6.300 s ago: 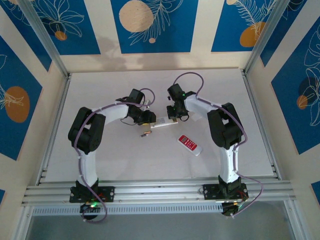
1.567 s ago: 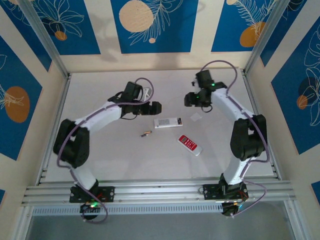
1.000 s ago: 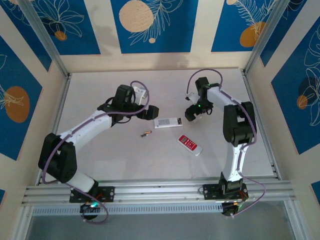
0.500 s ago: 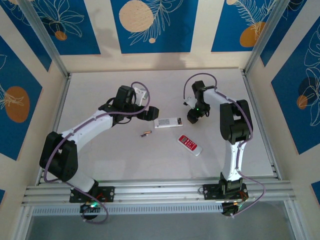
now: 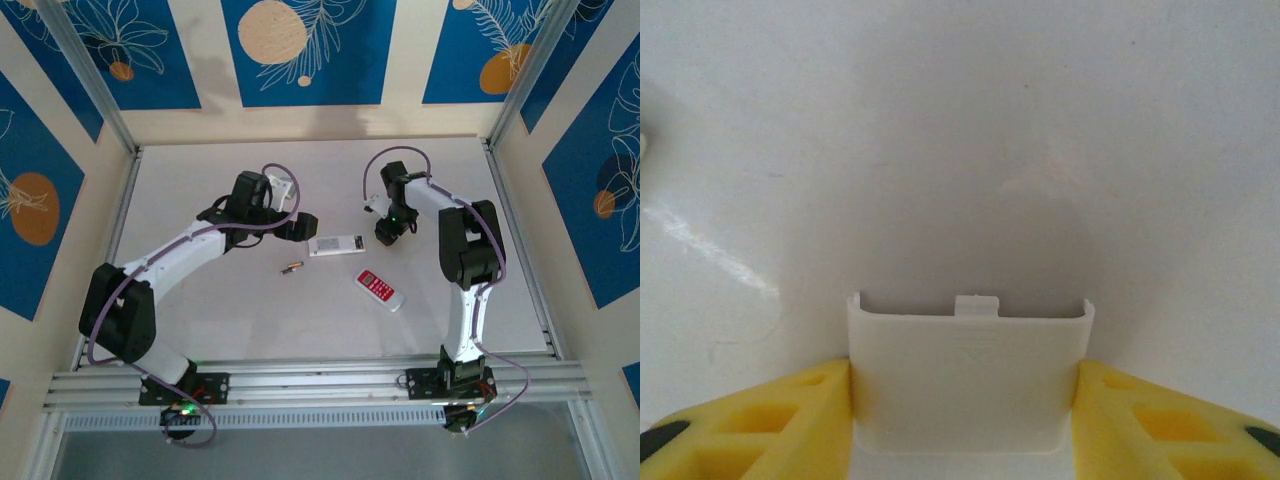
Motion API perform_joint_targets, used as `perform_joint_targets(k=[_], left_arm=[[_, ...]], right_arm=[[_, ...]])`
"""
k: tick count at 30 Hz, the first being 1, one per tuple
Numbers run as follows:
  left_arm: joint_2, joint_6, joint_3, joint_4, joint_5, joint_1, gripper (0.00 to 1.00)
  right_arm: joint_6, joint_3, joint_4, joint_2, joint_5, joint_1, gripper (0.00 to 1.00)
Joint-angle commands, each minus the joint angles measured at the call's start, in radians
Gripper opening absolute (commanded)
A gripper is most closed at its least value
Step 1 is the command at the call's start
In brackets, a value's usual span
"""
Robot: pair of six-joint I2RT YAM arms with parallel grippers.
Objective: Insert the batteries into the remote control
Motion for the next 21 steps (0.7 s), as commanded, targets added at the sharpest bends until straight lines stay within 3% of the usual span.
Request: perform_joint_targets(k=[1, 9, 12, 15, 17, 19, 21], left_arm=[[-0.014, 0.012, 0.001, 0.025, -0.016, 0.004, 1.0], [-0.02, 0.013, -0.003, 0.034, -0.006, 0.008, 1.0], [-0.035, 0.02, -0.023, 0.046, -0.003, 0.014, 1.0], [-0.052, 0.017, -0.046, 0.053, 0.004, 0.021, 1.0], [-0.06, 0.009, -0.052, 0.05, 0.012, 0.023, 1.0], [-0.068, -0.002, -0.058, 0.055, 0.025, 0.023, 1.0], [-0.07, -0.019, -0.067, 0.077, 0.032, 0.023, 1.0]], right_arm=[[-0.058, -0.051, -0.036, -0.053, -0.09, 0.007, 0.52], [-0.257, -0.201, 0.106, -0.255, -0.162, 0.019, 0.48], [-0.39, -0.205, 0.063, -0.283, -0.227, 0.033, 0.49], [-0.392, -0.183, 0.104, -0.265, -0.175, 0.035, 0.51], [-0.266, -0.128, 0.111, -0.241, -0.141, 0.033, 0.57], [0.12, -0.016, 0.09, -0.188, -0.063, 0.029, 0.61], [0.52, 0.146, -0.109, -0.105, -0.08, 0.005, 0.64]])
